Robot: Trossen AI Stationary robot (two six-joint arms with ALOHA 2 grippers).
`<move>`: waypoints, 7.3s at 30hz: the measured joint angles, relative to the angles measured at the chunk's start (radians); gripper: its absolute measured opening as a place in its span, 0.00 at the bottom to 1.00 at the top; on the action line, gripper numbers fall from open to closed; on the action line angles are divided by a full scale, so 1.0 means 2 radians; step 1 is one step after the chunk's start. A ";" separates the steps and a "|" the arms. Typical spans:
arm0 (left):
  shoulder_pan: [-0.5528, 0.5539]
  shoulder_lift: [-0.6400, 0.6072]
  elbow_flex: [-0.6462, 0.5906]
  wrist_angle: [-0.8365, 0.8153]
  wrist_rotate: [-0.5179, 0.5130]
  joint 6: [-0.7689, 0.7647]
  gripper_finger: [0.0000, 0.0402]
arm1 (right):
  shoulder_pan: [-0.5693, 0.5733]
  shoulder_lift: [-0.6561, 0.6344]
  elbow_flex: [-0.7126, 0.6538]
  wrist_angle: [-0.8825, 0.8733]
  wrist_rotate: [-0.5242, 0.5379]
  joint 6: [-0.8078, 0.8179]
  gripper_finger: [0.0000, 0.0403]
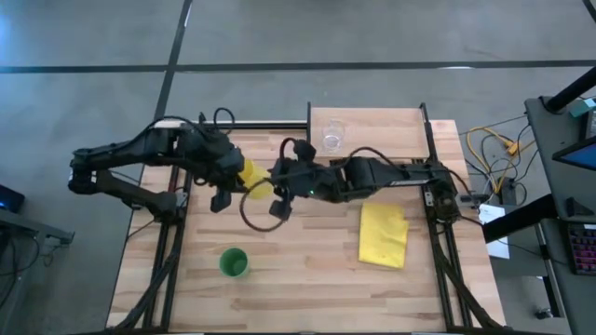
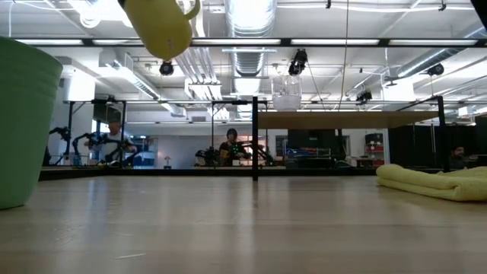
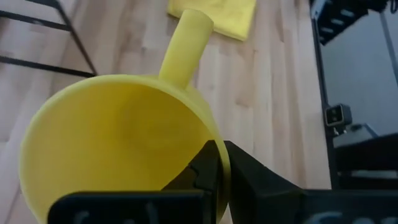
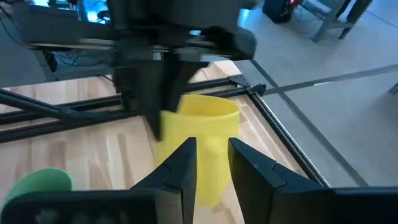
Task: Stack small to large cups/mugs on shelf
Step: Put the yellow mug on the shelf
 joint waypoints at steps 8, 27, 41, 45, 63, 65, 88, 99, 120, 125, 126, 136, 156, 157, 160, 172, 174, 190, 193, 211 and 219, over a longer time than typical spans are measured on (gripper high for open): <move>-0.017 0.012 0.000 0.007 -0.013 0.004 0.00 | -0.011 0.000 -0.001 -0.022 -0.057 0.038 0.22; -0.020 0.009 0.015 0.013 -0.030 0.024 0.00 | -0.030 -0.001 -0.028 -0.031 -0.064 0.062 0.23; -0.021 0.008 0.016 0.009 -0.036 0.029 0.00 | -0.030 -0.001 -0.029 -0.033 -0.062 0.058 0.23; -0.021 0.008 0.016 0.009 -0.037 0.029 0.00 | -0.030 -0.002 -0.029 -0.043 -0.062 0.058 0.23; -0.027 0.009 0.024 0.023 -0.039 0.026 0.00 | -0.037 0.002 -0.029 -0.025 -0.063 0.036 0.16; -0.028 0.009 0.024 0.023 -0.039 0.026 0.00 | -0.037 0.002 -0.029 -0.023 -0.062 0.029 0.14; -0.030 0.009 0.025 0.021 -0.054 0.042 0.21 | -0.034 0.002 -0.029 -0.039 -0.036 0.039 0.11; -0.030 0.000 0.053 0.021 -0.102 0.022 0.26 | -0.016 -0.047 -0.028 -0.241 0.113 0.189 0.11; -0.030 -0.019 0.056 0.022 -0.104 0.011 0.26 | 0.034 -0.237 -0.259 -0.362 0.250 0.499 0.11; -0.030 -0.019 0.055 0.021 -0.104 0.013 0.26 | 0.033 -0.291 -0.361 -0.361 0.291 0.591 0.11; -0.029 -0.019 0.055 0.022 -0.104 0.013 0.26 | 0.033 -0.299 -0.378 -0.359 0.302 0.610 0.11; -0.029 -0.011 0.054 0.022 -0.104 0.012 0.26 | 0.033 -0.359 -0.544 -0.249 0.337 0.648 0.11; -0.029 0.000 0.055 0.024 -0.104 0.012 0.26 | 0.015 -0.365 -0.702 -0.156 0.428 0.718 0.11; -0.029 0.000 0.055 0.024 -0.104 0.012 0.26 | 0.012 -0.365 -0.702 -0.156 0.428 0.715 0.11; -0.029 0.001 0.055 0.024 -0.104 0.012 0.26 | 0.002 -0.365 -0.702 -0.155 0.428 0.714 0.11; -0.029 0.003 0.054 0.032 -0.105 0.013 0.26 | -0.021 -0.365 -0.702 -0.093 0.422 0.623 0.11; -0.029 0.003 0.054 0.034 -0.105 0.013 0.26 | -0.027 -0.365 -0.702 -0.093 0.422 0.624 0.11; -0.029 0.003 0.053 0.036 -0.105 0.018 0.26 | -0.044 -0.364 -0.738 -0.017 0.416 0.592 0.11; -0.029 0.003 0.053 0.036 -0.105 0.018 0.26 | -0.046 -0.364 -0.739 -0.016 0.415 0.594 0.11; -0.029 0.003 0.052 0.035 -0.105 0.018 0.26 | -0.063 -0.331 -0.740 0.009 0.411 0.596 0.10; -0.029 0.003 0.052 0.035 -0.105 0.030 0.26 | -0.081 -0.331 -0.740 0.012 0.394 0.613 0.22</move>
